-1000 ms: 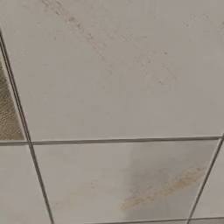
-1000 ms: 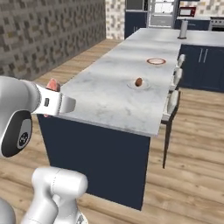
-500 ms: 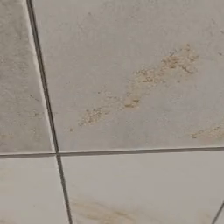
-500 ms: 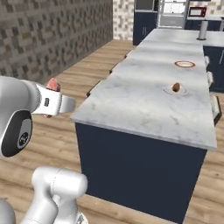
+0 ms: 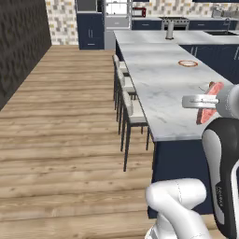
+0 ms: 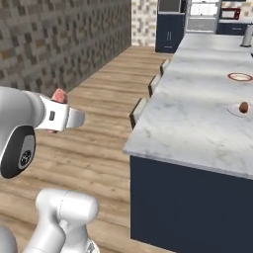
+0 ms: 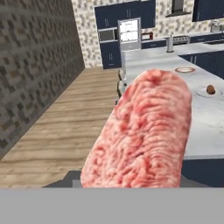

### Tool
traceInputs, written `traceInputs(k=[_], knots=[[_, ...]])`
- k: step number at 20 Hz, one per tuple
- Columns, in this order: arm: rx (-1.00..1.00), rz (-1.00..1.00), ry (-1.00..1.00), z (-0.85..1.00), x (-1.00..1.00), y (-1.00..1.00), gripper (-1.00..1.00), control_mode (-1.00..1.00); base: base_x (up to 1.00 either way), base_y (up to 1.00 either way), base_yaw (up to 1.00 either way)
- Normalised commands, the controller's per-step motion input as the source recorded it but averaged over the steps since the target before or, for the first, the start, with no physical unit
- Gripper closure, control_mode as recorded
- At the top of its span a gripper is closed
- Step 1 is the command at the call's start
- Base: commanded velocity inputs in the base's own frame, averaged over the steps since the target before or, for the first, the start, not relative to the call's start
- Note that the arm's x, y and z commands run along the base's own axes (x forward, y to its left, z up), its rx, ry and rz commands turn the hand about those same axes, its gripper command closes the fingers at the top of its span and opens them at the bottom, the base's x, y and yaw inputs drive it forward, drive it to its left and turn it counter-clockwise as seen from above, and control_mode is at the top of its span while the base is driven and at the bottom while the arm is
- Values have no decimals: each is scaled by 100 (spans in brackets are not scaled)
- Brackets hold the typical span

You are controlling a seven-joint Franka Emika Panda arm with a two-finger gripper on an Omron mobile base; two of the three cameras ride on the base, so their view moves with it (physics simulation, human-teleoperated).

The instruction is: Transport the steak and potato to the fridge. Place the steak on the rack containing meat and place the potato on the rack containing the vegetable, ensuring meats and vegetables are on different racks.

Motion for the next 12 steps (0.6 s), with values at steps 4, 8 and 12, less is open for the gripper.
traceInputs(k=[4, 8, 12], knots=[[0, 0, 0, 0, 0, 0, 100, 100, 100, 100, -17], [0, 0, 0, 0, 0, 0, 100, 100, 100, 100, -22], [0, 0, 0, 0, 0, 0, 100, 100, 100, 100, -20]])
